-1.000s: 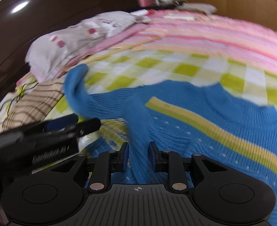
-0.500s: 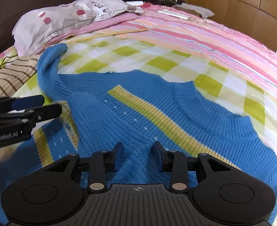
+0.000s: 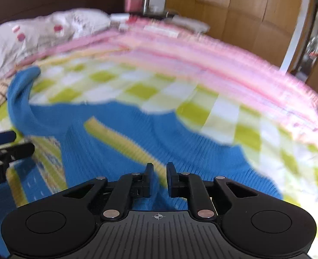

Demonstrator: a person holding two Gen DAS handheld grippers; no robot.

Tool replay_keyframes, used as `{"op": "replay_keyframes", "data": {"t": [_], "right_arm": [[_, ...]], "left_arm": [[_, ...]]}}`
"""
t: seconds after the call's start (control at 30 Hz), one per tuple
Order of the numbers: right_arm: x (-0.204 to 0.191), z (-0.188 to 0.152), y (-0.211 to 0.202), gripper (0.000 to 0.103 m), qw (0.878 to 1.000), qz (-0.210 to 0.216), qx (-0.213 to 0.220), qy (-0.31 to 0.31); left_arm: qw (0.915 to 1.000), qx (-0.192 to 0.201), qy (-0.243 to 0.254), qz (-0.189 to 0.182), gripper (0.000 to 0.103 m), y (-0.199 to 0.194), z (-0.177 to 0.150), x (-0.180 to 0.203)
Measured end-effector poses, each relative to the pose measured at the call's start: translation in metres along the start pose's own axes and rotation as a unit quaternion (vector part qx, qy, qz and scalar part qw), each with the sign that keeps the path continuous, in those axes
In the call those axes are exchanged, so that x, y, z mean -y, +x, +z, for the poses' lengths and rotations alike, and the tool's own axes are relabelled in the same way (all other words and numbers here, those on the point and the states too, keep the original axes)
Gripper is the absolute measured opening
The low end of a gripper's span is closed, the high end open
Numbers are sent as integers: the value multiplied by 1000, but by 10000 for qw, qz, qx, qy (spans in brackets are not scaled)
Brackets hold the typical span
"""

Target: Fold small clothes

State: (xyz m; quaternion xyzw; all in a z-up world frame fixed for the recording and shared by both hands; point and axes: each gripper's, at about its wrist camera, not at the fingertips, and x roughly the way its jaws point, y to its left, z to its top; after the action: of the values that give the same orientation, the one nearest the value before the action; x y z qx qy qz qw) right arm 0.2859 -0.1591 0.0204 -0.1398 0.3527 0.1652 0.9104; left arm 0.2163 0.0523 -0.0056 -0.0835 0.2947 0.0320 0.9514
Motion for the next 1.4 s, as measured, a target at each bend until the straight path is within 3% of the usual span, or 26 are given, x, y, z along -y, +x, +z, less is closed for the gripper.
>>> {"op": "replay_keyframes", "data": {"t": [0.13, 0.23, 0.37, 0.43, 0.6, 0.77, 1.07, 1.23, 1.4], "right_arm": [[-21, -5, -20, 17, 9971, 713, 213, -153], [-43, -12, -13, 25, 9938, 1011, 64, -460], [-61, -20, 6, 25, 9941, 825, -95, -699], [-64, -19, 4, 14, 9950, 782, -113, -614], [-71, -24, -9, 10, 9925, 1003, -60, -694], [-80, -30, -10, 15, 9897, 1062, -99, -956], [-68, -8, -21, 18, 9903, 1353, 32, -322], [-67, -7, -24, 19, 9894, 1447, 64, -103], [-66, 2, -26, 19, 9888, 1484, 112, -83]], "left_arm": [[9998, 66, -172, 88, 56, -3, 5, -10], [9995, 115, -243, 180, 56, -5, 7, -17], [9987, 162, -350, 339, 56, -5, 10, -28], [9977, 182, -478, 444, 56, -5, 12, -36], [9941, 257, -774, 716, 56, -6, 15, -56], [9910, 200, -949, 923, 56, 0, 13, -70], [9880, -23, -1262, 895, 56, 15, 12, -82], [9798, -78, -1779, 905, 62, 28, 23, -94], [9756, -107, -1954, 996, 62, 38, 32, -92]]}}
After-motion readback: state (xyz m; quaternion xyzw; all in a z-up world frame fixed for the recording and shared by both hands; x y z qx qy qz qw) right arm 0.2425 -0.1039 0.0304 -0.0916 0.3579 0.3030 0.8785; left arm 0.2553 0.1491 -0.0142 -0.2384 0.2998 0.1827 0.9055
